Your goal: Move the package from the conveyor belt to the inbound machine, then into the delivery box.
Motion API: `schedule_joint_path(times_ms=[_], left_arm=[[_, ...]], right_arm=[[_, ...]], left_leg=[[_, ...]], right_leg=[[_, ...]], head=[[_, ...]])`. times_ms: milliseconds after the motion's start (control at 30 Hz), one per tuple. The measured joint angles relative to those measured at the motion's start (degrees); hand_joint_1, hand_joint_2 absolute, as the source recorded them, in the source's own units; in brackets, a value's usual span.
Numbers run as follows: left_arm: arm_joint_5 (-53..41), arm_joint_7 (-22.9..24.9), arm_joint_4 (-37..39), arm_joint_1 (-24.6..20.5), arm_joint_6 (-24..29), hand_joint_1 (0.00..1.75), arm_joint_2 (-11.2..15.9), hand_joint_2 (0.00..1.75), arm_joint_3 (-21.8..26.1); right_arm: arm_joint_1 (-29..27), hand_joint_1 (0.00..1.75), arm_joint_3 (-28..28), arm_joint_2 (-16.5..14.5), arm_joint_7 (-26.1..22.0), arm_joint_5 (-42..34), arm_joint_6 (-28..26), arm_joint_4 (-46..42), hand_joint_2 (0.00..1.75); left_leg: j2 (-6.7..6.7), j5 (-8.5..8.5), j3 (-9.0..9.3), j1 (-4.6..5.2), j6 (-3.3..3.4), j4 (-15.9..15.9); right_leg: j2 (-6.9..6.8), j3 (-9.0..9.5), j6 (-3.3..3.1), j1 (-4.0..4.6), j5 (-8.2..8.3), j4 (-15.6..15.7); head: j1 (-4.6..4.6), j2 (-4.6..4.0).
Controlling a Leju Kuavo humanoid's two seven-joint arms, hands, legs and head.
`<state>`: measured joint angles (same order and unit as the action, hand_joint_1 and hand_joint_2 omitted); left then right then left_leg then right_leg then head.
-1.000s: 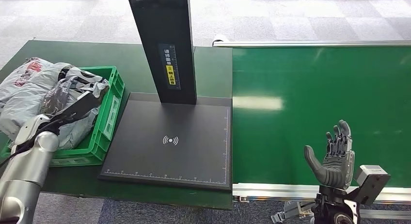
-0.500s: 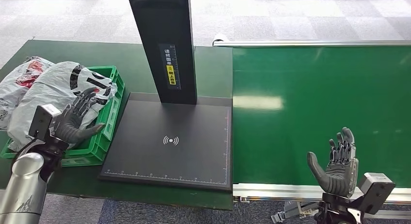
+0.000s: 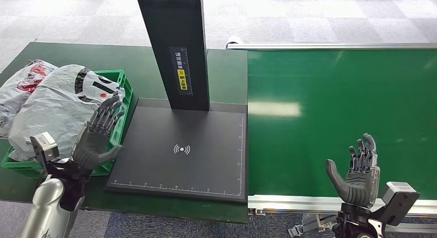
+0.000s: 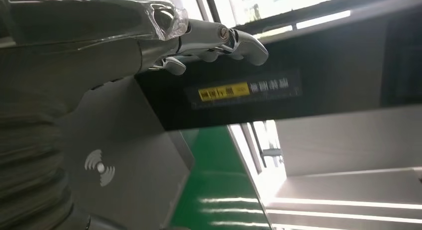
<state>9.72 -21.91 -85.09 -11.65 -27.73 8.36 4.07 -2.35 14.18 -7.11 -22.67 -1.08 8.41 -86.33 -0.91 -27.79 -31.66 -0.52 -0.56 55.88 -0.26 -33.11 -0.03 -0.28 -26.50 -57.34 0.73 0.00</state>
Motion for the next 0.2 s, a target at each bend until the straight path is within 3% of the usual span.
schedule_joint_path(times_ms=[200], left_arm=[[1.07, -0.41, -2.01, 1.03, 0.32, 0.00, -1.54, 1.75, -2.45]], right_arm=[[0.12, 0.00, 0.20, -0.15, 0.23, 0.01, 0.07, 0.00, 1.75]], left_leg=[[0.02, -0.01, 0.00, 0.01, 0.01, 0.00]], right_leg=[[0.00, 0.00, 0.00, -0.01, 0.00, 0.01]], head=[[0.02, 0.00]])
